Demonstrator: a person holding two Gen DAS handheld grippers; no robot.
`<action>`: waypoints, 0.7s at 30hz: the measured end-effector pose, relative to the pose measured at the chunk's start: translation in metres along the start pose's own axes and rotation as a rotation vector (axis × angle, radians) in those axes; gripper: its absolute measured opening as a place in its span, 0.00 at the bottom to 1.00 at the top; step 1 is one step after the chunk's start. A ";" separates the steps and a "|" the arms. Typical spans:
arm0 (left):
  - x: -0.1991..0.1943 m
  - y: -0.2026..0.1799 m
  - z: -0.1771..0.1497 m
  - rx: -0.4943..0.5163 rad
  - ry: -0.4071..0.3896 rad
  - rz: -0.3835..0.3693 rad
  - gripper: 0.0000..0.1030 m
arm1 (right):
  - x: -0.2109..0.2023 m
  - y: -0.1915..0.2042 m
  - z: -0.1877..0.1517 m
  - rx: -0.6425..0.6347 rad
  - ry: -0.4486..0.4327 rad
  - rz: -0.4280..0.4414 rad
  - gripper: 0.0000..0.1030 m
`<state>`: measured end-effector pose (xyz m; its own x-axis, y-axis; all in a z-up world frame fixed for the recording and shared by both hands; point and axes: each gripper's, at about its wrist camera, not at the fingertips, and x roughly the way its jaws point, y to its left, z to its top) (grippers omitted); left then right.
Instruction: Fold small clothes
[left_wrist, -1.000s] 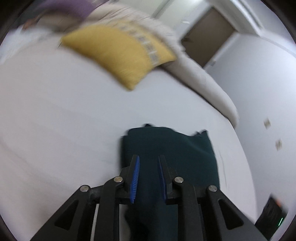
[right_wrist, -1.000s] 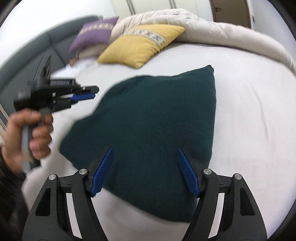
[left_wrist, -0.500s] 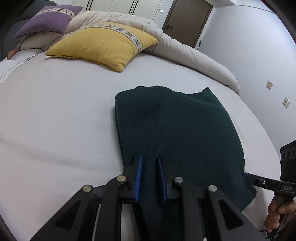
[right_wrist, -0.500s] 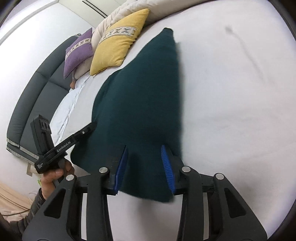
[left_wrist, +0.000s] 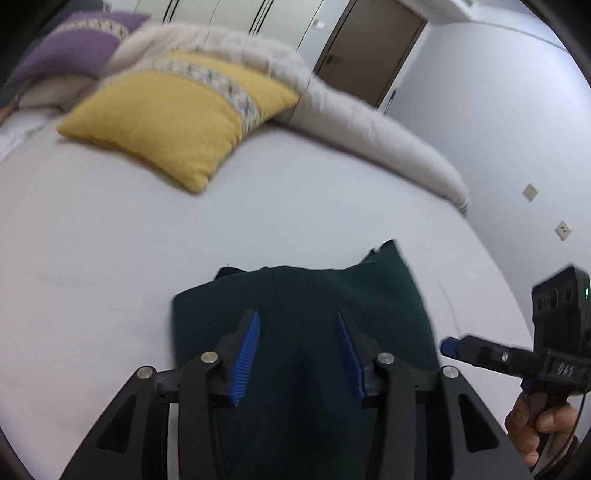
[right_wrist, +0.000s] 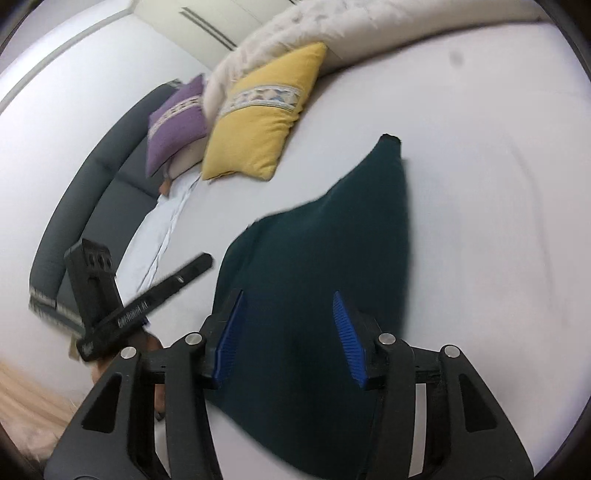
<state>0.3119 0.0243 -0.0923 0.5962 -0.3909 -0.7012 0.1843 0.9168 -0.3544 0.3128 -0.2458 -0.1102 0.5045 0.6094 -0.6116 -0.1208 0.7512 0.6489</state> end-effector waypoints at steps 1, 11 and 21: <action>0.013 0.005 0.000 -0.014 0.021 0.031 0.44 | 0.015 -0.008 0.014 0.046 0.019 0.012 0.46; 0.035 0.047 -0.014 -0.136 0.012 -0.074 0.40 | 0.079 -0.071 0.072 0.242 -0.019 -0.025 0.45; 0.034 0.056 -0.019 -0.178 0.000 -0.121 0.38 | 0.045 -0.084 0.065 0.224 -0.108 -0.065 0.40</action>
<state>0.3280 0.0603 -0.1476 0.5784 -0.4975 -0.6465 0.1142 0.8341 -0.5397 0.4009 -0.2979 -0.1627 0.5952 0.5220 -0.6109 0.1014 0.7054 0.7016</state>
